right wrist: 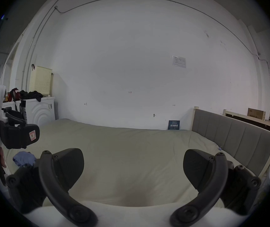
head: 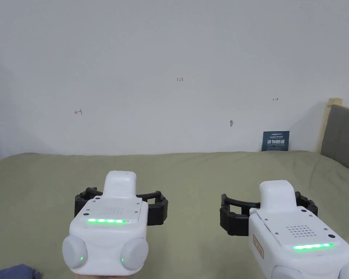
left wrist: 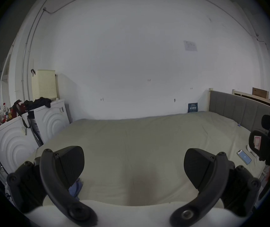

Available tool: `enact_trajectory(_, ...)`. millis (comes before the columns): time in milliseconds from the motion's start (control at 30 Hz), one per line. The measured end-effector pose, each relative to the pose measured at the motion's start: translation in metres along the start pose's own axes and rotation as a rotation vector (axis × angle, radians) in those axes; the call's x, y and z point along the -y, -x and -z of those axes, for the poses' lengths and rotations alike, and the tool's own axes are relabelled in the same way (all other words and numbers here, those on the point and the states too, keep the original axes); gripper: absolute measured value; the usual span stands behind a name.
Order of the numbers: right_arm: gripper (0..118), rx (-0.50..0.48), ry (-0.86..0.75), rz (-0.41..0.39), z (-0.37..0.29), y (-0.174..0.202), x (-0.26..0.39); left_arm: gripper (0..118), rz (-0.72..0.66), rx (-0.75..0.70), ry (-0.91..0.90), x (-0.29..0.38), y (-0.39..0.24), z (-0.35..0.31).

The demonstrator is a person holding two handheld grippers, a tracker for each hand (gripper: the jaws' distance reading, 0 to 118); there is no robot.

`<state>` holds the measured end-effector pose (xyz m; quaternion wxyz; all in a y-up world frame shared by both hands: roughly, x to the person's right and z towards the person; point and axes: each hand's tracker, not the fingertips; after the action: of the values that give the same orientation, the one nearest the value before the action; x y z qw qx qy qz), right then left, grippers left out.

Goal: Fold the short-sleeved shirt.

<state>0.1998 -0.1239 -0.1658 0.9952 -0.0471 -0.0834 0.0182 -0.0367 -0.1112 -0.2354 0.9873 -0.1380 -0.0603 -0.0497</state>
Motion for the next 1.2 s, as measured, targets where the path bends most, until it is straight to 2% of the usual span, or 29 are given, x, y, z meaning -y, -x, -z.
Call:
enact_trajectory(67,118,-0.007,0.005,0.0,-0.001,-0.001,-0.003,118,0.0,-0.024,0.034,-0.006,-0.006,-0.003)
enact_trajectory(100,118,-0.003,0.007,-0.001,-0.002,-0.001,-0.004,118,0.027,0.009,0.038,-0.007,-0.005,-0.006)
enact_trajectory(200,118,-0.009,-0.003,-0.009,-0.005,-0.002,-0.006,118,-0.036,0.118,-0.014,-0.008,0.002,-0.015)
enact_trajectory(433,118,-0.01,-0.006,0.009,-0.008,-0.002,-0.01,118,-0.01,0.071,-0.044,-0.02,-0.006,-0.033)
enact_trajectory(533,118,-0.025,-0.004,0.027,-0.012,-0.004,-0.01,118,0.038,-0.008,-0.083,-0.02,-0.011,-0.035)
enact_trajectory(600,118,-0.027,0.0,0.034,-0.012,-0.005,-0.009,118,0.019,0.034,-0.092,-0.022,-0.007,-0.035)
enact_trajectory(733,118,-0.026,0.007,0.044,-0.013,-0.006,-0.008,118,-0.041,0.045,0.04,-0.035,-0.002,-0.027)
enact_trajectory(800,118,-0.029,0.012,0.045,-0.013,-0.007,-0.008,118,-0.088,0.163,0.021,-0.031,0.008,-0.028)
enact_trajectory(867,118,-0.027,0.007,0.049,-0.013,-0.007,-0.008,118,-0.137,0.177,0.065,-0.031,0.007,-0.028)
enact_trajectory(933,118,-0.024,0.006,0.055,-0.012,-0.007,-0.009,118,-0.141,0.144,0.041,-0.027,0.005,-0.027)
enact_trajectory(1067,118,-0.019,0.003,0.043,-0.012,-0.009,-0.011,118,0.004,0.004,-0.101,-0.018,-0.002,-0.03)
enact_trajectory(1200,118,-0.008,-0.006,0.022,-0.014,-0.006,-0.012,118,-0.012,0.021,-0.084,-0.012,-0.001,-0.031)
